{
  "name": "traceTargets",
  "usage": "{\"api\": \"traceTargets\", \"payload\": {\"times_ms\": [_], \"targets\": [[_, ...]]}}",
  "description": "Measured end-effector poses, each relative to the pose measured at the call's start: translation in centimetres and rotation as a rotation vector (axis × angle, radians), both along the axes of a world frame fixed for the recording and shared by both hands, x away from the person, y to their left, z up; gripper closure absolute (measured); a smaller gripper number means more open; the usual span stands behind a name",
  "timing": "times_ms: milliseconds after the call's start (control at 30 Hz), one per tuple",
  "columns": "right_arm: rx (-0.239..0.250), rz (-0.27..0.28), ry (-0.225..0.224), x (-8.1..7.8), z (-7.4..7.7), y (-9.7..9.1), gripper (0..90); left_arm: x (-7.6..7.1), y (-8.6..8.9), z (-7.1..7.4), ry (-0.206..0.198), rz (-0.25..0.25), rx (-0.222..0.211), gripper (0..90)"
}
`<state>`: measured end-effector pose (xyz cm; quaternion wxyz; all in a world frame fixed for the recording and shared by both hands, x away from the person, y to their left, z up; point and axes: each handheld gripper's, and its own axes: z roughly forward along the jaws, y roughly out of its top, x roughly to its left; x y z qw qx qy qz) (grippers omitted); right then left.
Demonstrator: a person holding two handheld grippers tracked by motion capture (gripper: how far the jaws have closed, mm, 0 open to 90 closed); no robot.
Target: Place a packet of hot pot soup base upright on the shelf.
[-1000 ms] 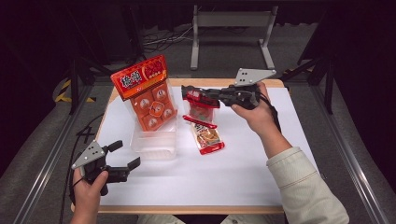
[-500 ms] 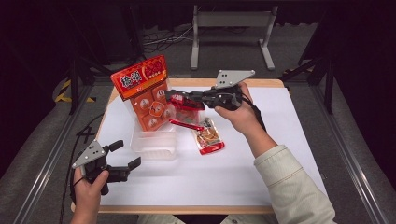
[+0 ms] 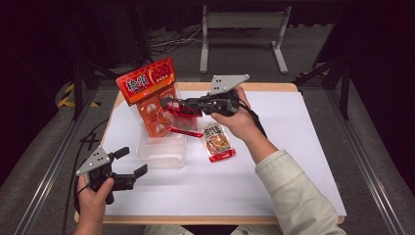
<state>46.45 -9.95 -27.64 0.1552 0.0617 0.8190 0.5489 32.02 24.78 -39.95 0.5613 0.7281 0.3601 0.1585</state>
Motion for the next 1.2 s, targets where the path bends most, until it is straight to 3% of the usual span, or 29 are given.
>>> {"api": "traceTargets", "payload": {"times_ms": [867, 1200], "targets": [[0.0, 0.072, 0.017, 0.8, -1.7, 3.4, 89.3, -0.1, 0.2, -0.2, 0.003, -0.006, -0.022, 4.4], [-0.01, 0.095, 0.028, 0.8, -2.3, 4.3, 89.2, -0.7, 0.4, -0.5, 0.005, 0.006, -0.008, 4.4]]}}
